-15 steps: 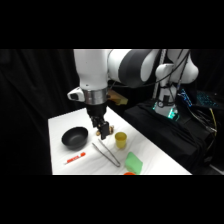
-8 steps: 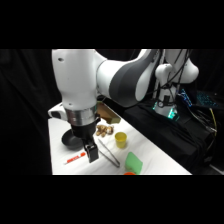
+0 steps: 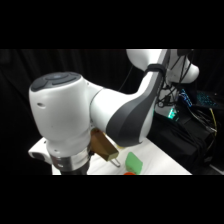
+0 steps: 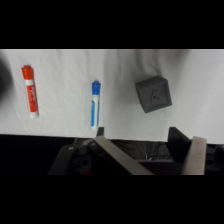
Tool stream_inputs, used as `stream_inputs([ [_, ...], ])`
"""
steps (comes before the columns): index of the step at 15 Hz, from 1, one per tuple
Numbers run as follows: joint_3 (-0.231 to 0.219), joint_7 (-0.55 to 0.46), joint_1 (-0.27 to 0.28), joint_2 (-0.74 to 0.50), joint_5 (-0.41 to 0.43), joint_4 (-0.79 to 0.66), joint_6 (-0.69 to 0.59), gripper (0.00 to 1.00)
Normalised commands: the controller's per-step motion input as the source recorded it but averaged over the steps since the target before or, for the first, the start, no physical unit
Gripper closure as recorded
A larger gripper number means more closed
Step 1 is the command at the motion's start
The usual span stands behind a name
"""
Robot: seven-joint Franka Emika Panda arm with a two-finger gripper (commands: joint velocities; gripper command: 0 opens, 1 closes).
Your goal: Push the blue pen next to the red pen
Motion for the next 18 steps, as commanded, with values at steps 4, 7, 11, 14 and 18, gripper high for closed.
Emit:
stream_inputs([
  [4, -0.058, 0.01, 0.026, 0.59, 0.047, 0.91, -0.22, 0.0],
  [7, -0.033, 0.0, 0.002, 0.51, 0.086, 0.85, -0.28, 0.0],
  [11, 0.007, 0.01, 0.016, 0.44, 0.116, 0.72, -0.26, 0.0],
  [14, 0.015, 0.02, -0.011, 0.4, 0.128, 0.63, -0.21, 0.0],
  [18, 0.029, 0.02, -0.039, 0.35, 0.128, 0.53, -0.17, 0.0],
])
